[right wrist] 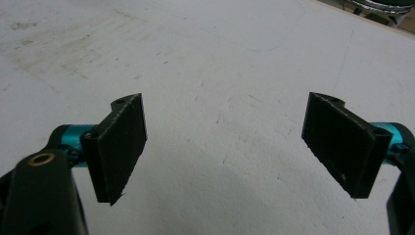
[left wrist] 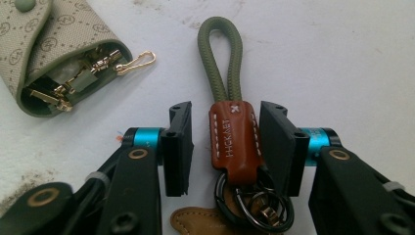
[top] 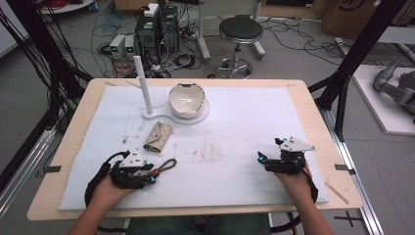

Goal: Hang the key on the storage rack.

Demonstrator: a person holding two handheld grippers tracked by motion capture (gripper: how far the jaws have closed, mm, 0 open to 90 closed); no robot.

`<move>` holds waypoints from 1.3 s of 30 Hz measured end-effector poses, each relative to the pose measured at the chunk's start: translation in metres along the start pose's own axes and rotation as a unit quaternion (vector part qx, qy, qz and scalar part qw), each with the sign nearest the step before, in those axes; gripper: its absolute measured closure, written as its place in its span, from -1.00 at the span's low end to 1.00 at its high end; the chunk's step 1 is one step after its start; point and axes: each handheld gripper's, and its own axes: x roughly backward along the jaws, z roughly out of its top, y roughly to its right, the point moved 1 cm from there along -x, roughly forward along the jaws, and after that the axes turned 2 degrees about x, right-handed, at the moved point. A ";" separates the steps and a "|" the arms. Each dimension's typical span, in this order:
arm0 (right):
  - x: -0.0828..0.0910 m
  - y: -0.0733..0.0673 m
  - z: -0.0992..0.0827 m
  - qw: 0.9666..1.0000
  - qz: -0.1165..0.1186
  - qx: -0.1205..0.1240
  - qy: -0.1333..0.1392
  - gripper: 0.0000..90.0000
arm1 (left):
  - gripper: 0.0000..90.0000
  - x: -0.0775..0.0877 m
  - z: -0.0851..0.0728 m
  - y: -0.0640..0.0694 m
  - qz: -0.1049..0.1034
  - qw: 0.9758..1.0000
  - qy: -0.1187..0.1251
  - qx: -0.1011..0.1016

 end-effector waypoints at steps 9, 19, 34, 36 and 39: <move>0.000 0.000 0.000 1.000 0.001 0.002 -0.002 -0.62 | 0.50 0.001 0.000 0.000 -0.010 1.000 -0.004 0.006; -0.001 -0.001 0.000 1.000 0.004 0.002 -0.003 -0.62 | 0.53 0.011 0.007 0.001 -0.006 0.999 0.030 0.008; -0.004 -0.009 0.003 1.000 0.010 0.009 -0.005 -0.62 | 0.54 0.067 0.040 -0.020 0.056 0.986 0.147 0.050; -0.004 -0.008 0.003 1.000 0.008 0.011 -0.006 -0.62 | 0.54 0.076 0.047 -0.024 0.067 0.983 0.164 0.055; -0.004 -0.007 0.003 1.000 0.006 0.009 -0.006 -0.62 | 0.54 0.086 0.058 -0.030 0.079 0.979 0.182 0.055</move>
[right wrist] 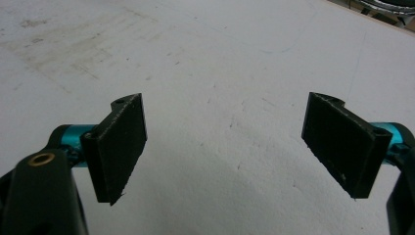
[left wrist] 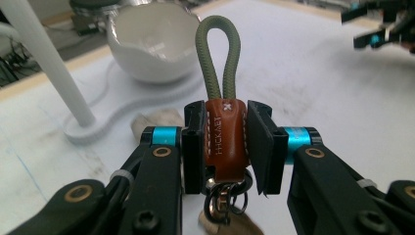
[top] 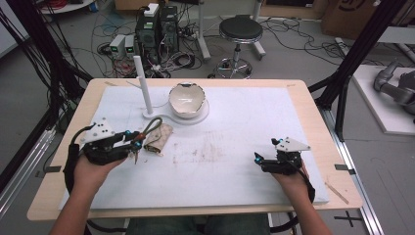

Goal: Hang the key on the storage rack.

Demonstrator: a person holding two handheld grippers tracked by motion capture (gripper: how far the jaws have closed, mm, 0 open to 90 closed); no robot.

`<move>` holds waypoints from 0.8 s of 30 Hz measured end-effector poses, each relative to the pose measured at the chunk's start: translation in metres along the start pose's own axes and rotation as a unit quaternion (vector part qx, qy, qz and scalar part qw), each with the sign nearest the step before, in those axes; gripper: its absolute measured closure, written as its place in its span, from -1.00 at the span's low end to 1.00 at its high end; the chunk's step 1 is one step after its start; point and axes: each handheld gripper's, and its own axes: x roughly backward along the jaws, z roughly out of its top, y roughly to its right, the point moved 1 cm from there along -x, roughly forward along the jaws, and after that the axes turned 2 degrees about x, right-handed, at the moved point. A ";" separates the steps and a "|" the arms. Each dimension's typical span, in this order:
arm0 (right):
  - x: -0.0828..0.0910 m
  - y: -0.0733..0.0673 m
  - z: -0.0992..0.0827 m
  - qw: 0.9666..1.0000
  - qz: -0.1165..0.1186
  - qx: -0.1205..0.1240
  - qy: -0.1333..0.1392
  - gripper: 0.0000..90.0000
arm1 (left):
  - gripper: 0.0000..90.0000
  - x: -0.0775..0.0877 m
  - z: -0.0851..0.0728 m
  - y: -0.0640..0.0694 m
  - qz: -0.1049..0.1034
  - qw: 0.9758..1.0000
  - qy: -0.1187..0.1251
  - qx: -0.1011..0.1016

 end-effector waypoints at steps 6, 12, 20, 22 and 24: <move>0.000 0.000 0.000 1.000 -0.001 -0.003 0.000 -0.62 | 0.54 0.001 0.022 -0.016 0.027 1.000 0.010 0.007; -0.001 0.001 -0.001 1.000 0.002 -0.002 -0.001 -0.62 | 0.54 0.003 0.038 -0.034 0.062 0.998 0.019 0.013; -0.002 0.002 -0.002 1.000 0.001 -0.007 -0.005 -0.62 | 0.54 0.005 0.056 -0.057 0.110 0.993 0.032 0.016; -0.002 0.002 -0.002 1.000 0.000 -0.003 -0.007 -0.62 | 0.54 0.004 0.058 -0.059 0.116 0.993 0.031 0.016; -0.003 0.002 -0.002 1.000 0.002 -0.004 -0.009 -0.62 | 0.54 0.002 0.061 -0.067 0.130 0.991 0.029 0.021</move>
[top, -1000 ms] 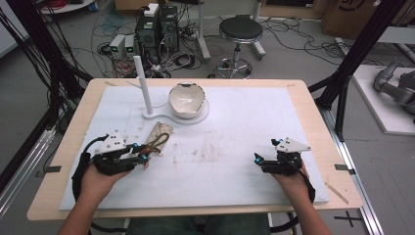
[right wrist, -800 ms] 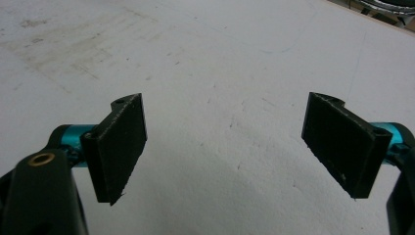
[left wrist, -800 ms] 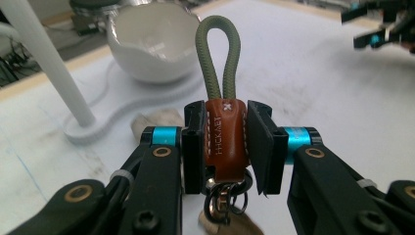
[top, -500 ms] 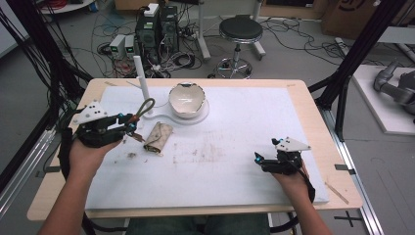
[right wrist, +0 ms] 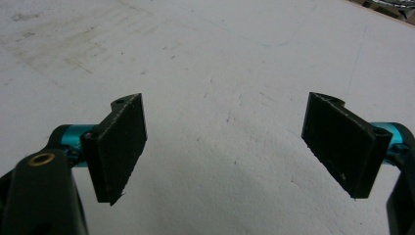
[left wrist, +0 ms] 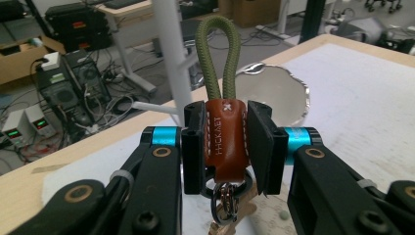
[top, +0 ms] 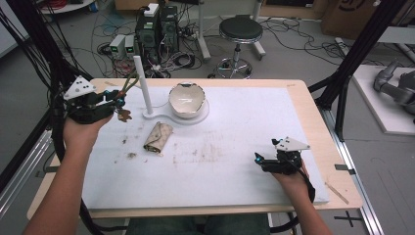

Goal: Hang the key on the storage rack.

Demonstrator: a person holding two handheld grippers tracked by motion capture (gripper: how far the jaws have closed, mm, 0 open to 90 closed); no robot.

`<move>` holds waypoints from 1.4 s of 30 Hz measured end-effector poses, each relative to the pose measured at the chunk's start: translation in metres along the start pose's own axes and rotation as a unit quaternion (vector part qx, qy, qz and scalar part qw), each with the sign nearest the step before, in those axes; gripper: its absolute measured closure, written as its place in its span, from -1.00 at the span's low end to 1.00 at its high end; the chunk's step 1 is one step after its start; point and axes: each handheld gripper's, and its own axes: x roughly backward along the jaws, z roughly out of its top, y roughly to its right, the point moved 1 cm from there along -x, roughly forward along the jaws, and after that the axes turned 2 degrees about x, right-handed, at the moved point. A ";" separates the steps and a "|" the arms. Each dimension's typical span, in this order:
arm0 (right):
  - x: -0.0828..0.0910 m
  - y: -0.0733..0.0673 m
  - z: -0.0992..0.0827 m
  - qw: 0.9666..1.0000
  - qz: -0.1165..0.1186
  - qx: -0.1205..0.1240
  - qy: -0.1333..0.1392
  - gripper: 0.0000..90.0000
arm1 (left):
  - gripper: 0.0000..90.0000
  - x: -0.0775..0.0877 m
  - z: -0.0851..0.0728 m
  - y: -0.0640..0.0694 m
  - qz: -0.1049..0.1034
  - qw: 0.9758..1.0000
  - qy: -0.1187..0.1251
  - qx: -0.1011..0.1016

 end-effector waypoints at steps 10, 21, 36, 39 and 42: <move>-0.001 0.000 0.000 1.000 -0.001 0.004 -0.003 -0.62 | 0.54 -0.017 0.000 -0.004 0.012 1.000 -0.011 -0.009; -0.001 0.000 0.000 1.000 0.001 0.003 -0.003 -0.62 | 0.54 -0.029 -0.002 -0.003 0.020 0.999 -0.029 -0.016; -0.002 0.001 -0.001 1.000 0.000 0.002 -0.005 -0.62 | -0.04 -0.033 -0.016 -0.006 0.042 0.998 -0.042 -0.014; -0.002 0.000 -0.001 1.000 0.000 0.003 -0.005 -0.62 | -0.20 -0.030 -0.020 -0.005 0.040 0.998 -0.040 -0.008; -0.002 0.000 -0.001 1.000 -0.001 0.003 -0.004 -0.62 | -0.31 -0.025 -0.029 0.000 0.024 0.999 -0.037 -0.004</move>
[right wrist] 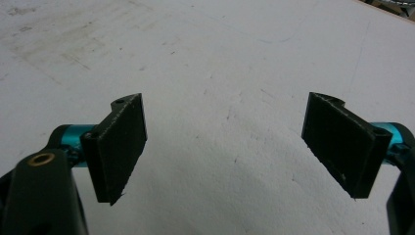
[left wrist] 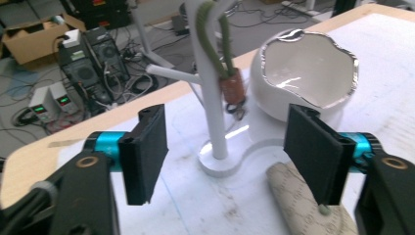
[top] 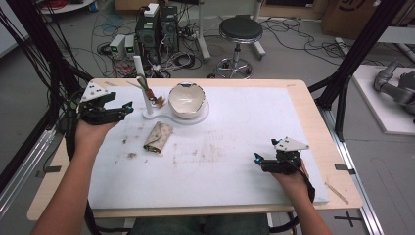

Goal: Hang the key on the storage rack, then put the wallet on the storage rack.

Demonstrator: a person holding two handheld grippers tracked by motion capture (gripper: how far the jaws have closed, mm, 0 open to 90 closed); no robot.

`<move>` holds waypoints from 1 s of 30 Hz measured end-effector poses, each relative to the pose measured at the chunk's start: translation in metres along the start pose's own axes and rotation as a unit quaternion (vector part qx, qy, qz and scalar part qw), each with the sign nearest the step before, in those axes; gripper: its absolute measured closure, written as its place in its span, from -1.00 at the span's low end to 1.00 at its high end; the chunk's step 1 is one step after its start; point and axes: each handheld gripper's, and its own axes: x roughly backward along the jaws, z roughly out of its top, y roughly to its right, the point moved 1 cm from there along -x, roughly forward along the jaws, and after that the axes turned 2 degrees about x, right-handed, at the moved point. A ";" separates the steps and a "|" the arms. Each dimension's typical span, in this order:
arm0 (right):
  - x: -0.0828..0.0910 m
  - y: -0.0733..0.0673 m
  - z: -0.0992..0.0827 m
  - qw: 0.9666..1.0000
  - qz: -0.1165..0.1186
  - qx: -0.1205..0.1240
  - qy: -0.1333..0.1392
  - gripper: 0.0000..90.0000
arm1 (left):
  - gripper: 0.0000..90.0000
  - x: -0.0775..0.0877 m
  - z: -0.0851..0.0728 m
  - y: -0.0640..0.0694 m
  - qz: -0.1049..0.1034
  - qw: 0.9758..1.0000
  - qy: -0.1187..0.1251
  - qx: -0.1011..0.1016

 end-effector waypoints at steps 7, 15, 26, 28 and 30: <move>0.001 0.001 0.000 1.000 -0.001 0.000 0.002 -0.62 | -0.47 0.006 -0.022 0.008 -0.034 0.999 0.004 0.014; 0.002 0.000 0.000 1.000 -0.006 -0.003 0.004 -0.62 | -0.57 0.010 -0.043 0.018 -0.055 0.998 0.013 0.002; 0.002 0.001 -0.001 1.000 -0.005 -0.002 0.001 -0.62 | -0.62 0.010 -0.078 0.025 -0.086 0.996 0.003 0.025; 0.003 0.001 -0.001 1.000 -0.004 -0.001 0.002 -0.62 | -0.62 0.011 -0.078 0.026 -0.084 0.996 0.004 0.028; 0.004 0.001 -0.002 1.000 -0.005 -0.004 0.003 -0.62 | -0.62 0.011 -0.078 0.028 -0.084 0.996 0.002 0.029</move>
